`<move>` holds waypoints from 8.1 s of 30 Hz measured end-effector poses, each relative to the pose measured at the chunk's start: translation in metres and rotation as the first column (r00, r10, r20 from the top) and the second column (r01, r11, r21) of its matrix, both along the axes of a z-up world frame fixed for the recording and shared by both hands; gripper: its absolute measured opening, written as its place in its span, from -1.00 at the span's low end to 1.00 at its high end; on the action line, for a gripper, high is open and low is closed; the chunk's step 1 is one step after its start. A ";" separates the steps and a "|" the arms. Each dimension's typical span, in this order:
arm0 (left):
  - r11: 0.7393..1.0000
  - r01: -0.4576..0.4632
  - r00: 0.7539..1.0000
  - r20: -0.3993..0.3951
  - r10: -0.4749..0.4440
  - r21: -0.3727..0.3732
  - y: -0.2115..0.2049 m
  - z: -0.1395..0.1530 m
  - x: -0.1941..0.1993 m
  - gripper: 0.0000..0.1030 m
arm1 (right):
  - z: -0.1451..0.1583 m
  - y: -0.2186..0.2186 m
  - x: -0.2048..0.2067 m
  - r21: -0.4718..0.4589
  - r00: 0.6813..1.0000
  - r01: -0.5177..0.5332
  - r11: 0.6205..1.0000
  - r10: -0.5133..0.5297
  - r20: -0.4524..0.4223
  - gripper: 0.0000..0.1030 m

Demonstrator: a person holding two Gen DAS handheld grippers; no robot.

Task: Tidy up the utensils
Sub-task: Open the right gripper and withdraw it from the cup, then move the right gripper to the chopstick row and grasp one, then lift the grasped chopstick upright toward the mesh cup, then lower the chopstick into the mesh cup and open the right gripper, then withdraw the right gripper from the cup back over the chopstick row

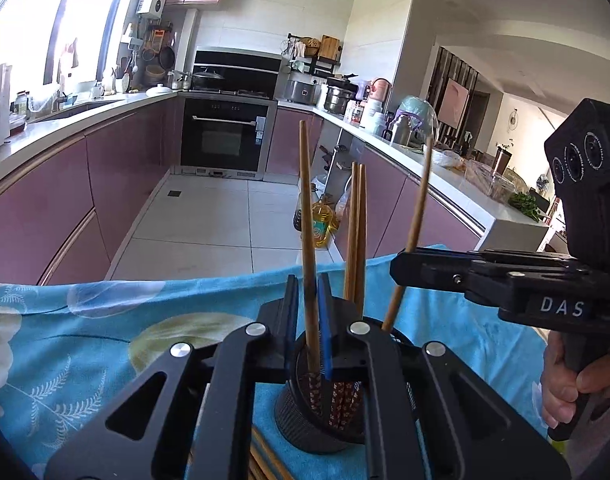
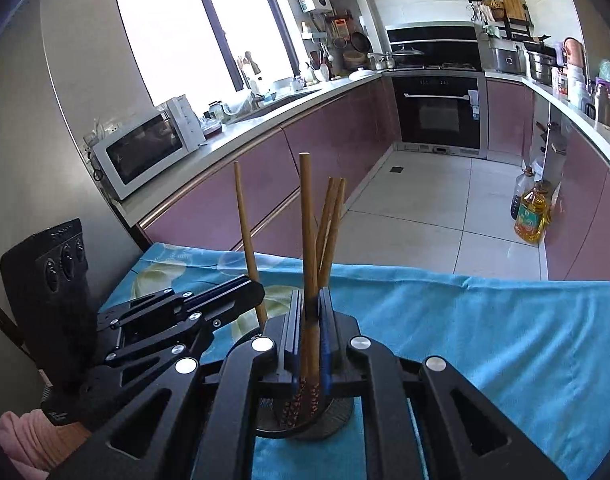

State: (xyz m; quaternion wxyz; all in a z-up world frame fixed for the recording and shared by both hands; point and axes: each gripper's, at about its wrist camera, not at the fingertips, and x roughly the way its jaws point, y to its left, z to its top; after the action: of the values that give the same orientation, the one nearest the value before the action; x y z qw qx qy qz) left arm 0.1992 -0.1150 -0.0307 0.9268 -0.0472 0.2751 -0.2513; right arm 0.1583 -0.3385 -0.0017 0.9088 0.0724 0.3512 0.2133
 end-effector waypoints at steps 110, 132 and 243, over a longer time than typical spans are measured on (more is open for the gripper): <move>0.986 -0.107 0.924 -0.352 0.147 0.131 0.102 -0.086 -0.102 -0.85 | -0.095 0.068 -0.097 -0.040 0.980 -0.134 0.990 0.127 -0.151 -0.89; 0.998 -0.005 0.974 -0.227 -0.009 -0.061 0.107 -0.009 -0.132 -0.86 | -0.042 0.042 -0.115 0.060 0.991 -0.136 0.989 0.137 -0.009 -0.89; 0.993 -0.058 0.969 -0.232 0.081 0.105 0.095 -0.043 -0.098 -0.31 | -0.063 0.067 -0.101 -0.079 0.984 -0.173 0.982 0.168 -0.060 -0.40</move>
State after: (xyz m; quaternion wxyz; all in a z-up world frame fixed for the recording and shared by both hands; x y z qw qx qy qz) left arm 0.1012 -0.0201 -0.0741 0.8970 -0.0409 0.3934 -0.1975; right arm 0.0570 -0.2712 -0.0649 0.8797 0.0092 0.3888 0.2735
